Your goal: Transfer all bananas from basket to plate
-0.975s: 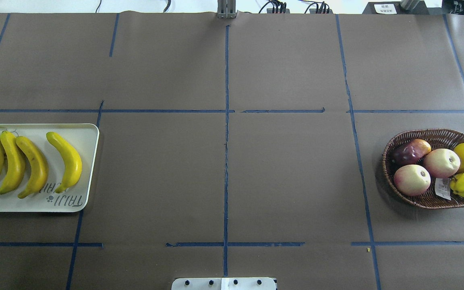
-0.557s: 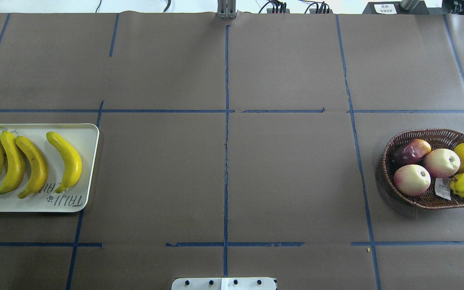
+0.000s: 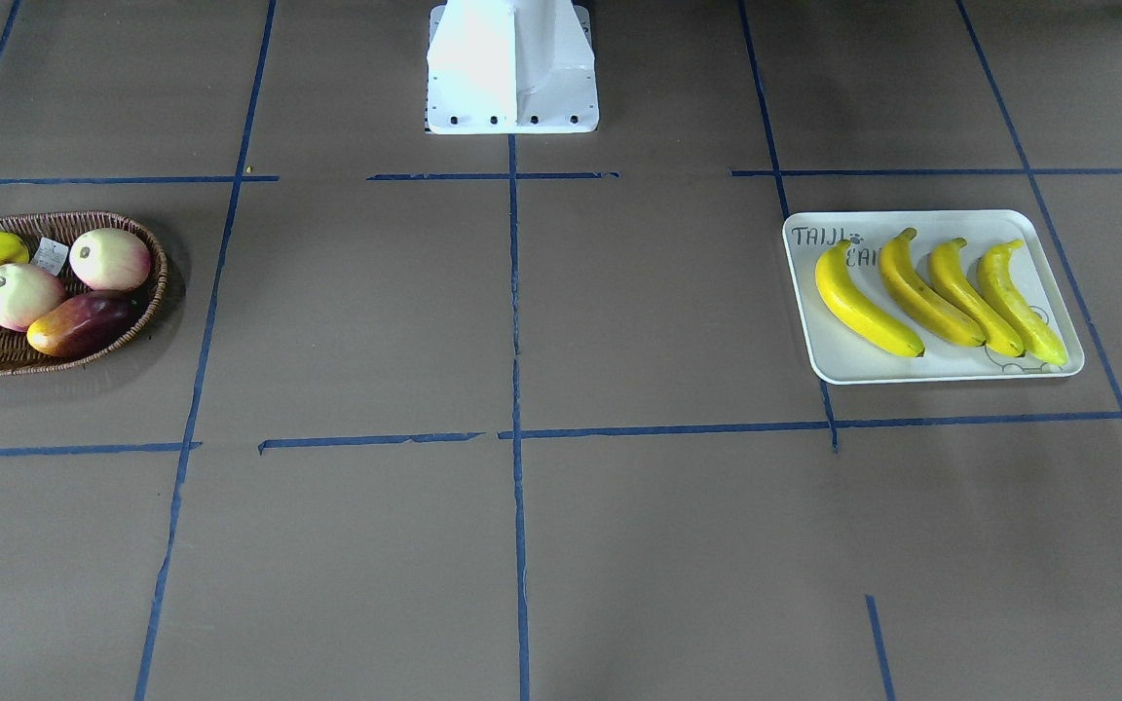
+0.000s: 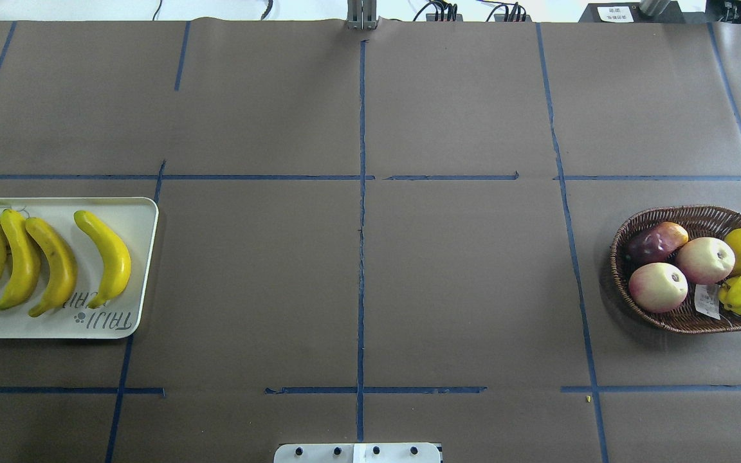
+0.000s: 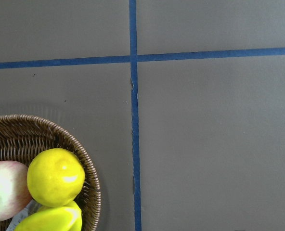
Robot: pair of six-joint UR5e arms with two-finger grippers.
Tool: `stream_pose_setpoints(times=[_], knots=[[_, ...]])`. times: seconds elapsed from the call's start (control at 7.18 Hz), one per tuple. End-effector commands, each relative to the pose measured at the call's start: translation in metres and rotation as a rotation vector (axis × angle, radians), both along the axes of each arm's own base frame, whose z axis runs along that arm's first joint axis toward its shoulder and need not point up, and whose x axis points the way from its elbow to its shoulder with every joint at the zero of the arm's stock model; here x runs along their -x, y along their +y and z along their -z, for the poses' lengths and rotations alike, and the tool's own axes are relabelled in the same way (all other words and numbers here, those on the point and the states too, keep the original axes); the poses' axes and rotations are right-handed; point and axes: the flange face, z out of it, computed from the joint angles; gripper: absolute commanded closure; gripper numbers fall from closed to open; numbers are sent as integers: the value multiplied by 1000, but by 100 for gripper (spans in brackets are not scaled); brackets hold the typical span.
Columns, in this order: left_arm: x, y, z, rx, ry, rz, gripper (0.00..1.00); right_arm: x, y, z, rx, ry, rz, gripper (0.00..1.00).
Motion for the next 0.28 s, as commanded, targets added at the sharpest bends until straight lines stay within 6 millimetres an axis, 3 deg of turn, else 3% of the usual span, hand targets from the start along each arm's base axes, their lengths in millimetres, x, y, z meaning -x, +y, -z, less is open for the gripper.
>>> stream_pose_setpoints(times=[0.0, 0.14], knots=[[0, 0, -1, -1, -2, -2, 0, 0, 0, 0, -2, 1, 1, 0], [0, 0, -1, -1, -2, -2, 0, 0, 0, 0, -2, 1, 1, 0]])
